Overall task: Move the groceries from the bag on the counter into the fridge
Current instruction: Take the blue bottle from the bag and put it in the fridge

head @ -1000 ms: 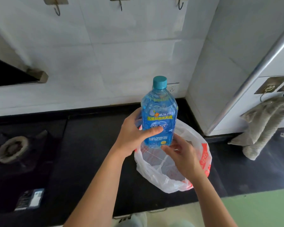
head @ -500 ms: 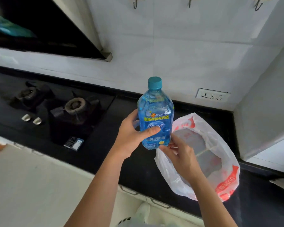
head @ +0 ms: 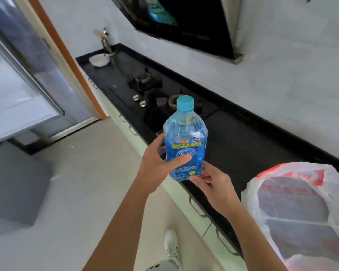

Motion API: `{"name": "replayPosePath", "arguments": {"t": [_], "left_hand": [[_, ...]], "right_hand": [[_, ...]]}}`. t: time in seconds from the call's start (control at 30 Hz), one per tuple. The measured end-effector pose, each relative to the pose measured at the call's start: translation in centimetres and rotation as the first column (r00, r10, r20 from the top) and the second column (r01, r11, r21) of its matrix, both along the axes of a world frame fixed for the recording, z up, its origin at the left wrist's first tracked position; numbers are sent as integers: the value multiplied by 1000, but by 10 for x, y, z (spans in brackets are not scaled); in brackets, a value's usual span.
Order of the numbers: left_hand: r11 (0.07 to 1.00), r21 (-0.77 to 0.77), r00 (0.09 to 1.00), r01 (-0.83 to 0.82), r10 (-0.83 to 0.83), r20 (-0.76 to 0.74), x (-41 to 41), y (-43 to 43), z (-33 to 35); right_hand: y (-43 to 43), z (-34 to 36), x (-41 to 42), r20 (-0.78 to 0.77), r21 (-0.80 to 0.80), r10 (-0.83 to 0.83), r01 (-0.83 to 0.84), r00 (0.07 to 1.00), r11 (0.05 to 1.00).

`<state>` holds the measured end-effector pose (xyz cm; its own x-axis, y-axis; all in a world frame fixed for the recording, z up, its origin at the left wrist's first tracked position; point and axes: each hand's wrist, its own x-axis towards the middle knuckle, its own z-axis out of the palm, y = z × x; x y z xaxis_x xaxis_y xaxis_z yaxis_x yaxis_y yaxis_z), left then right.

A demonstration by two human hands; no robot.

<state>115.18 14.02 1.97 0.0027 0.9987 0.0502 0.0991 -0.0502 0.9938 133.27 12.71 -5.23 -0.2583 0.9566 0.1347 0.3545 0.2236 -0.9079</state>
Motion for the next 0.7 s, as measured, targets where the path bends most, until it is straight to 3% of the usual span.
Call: {"name": "replayPosePath", "arguments": {"t": [0.3, 0.7], "left_hand": [[938, -25, 937, -345, 346, 42, -108, -50, -7], [819, -15, 817, -574, 574, 51, -283, -80, -13]], "right_hand": [[14, -10, -112, 7, -12, 338, -338, 941, 941], [33, -15, -304, 56, -29, 576, -575, 816, 817]]}}
